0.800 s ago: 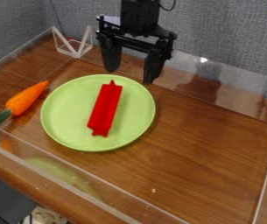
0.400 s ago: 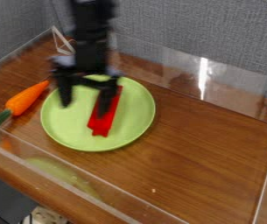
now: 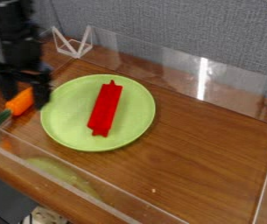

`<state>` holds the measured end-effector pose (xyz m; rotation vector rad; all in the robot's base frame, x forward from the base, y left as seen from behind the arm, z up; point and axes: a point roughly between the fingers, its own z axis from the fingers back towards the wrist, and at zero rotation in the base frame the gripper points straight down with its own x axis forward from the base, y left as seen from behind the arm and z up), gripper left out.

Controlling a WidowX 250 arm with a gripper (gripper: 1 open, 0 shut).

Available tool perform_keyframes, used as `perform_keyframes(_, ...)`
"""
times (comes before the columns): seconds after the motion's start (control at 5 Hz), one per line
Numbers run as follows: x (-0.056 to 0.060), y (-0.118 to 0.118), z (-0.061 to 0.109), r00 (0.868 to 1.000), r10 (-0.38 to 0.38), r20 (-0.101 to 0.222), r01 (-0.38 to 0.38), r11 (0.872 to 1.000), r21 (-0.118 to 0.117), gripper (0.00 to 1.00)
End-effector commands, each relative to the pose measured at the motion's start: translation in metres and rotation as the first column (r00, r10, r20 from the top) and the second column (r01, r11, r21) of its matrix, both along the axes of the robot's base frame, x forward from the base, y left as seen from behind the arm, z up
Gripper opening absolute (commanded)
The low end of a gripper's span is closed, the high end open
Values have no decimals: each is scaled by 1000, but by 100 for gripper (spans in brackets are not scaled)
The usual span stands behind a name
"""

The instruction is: Put the carrot on the right side

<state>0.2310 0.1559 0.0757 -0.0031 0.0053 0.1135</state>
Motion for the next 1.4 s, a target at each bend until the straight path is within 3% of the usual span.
perform_keyframes(0.0,6,37,11,997,-9,79,8,1000,23,100)
perform_keyframes(0.2,10,37,8,994,-28,103,26,999,23,100)
perform_keyframes(0.4,17,38,3,991,-41,125,41,999,5,100)
perform_keyframes(0.6,33,29,-6,990,2,143,-2,1000,-2,100)
perform_keyframes(0.8,43,15,-5,987,35,154,-37,999,10,100)
perform_keyframes(1.2,50,35,-9,984,81,160,-87,996,36,100)
